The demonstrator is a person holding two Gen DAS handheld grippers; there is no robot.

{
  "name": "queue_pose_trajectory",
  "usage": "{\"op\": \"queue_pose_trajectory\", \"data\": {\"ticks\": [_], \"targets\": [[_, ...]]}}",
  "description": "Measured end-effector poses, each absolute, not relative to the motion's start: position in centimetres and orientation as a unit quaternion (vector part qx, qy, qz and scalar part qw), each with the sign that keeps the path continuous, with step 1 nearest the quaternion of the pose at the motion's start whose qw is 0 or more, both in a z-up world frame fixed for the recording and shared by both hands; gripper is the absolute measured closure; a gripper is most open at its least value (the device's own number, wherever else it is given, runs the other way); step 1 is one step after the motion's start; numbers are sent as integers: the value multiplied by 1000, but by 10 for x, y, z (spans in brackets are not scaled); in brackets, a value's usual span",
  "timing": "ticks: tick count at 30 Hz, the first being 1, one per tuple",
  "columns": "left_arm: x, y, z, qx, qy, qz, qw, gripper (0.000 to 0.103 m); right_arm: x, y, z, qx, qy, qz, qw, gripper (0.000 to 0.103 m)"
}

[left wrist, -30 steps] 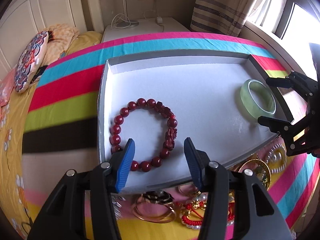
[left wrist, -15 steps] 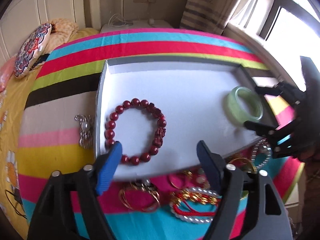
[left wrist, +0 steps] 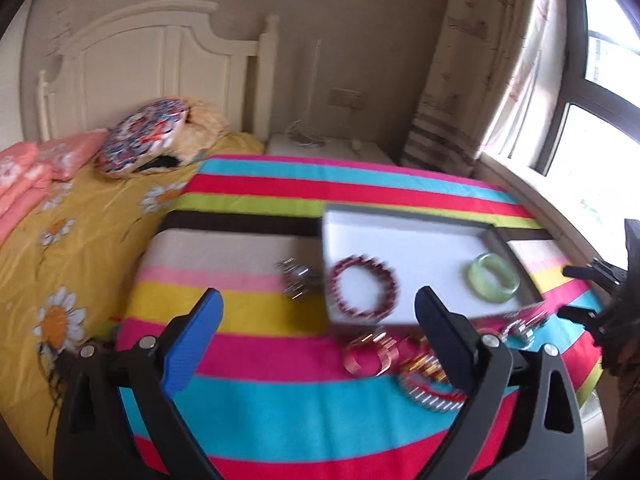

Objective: Organize jewelry
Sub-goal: 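Move the left tool to the silver brooch while the right tool moves to the gold hairpin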

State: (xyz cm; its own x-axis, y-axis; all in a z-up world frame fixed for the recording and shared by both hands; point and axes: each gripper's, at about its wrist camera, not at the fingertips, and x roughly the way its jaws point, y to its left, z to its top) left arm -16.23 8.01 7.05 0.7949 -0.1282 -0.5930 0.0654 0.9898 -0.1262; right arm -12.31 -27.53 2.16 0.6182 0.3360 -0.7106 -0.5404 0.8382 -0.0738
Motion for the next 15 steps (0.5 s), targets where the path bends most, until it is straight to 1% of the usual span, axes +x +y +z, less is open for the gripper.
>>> {"op": "queue_pose_trajectory", "data": {"ticks": [3,7,10,13,14,15], "targets": [[-170,99,59,-58,331,-42,941,7,-124,-281,-1,-161,395,256,867,17],[-171,108,39,-60,357,-41,931,7,-122,-277,-12,-170,402,279,855,19],[-174,107,27,-52,371,-49,926,7,-116,-268,-17,-186,410,290,845,25],[-175,98,19,-43,381,-62,922,7,-113,-269,-19,-170,414,314,837,42],[-175,95,18,-38,384,-67,920,7,-115,-269,-18,-168,411,314,839,58],[-174,91,17,-35,385,-70,920,7,-117,-271,-16,-165,408,314,841,69]]}}
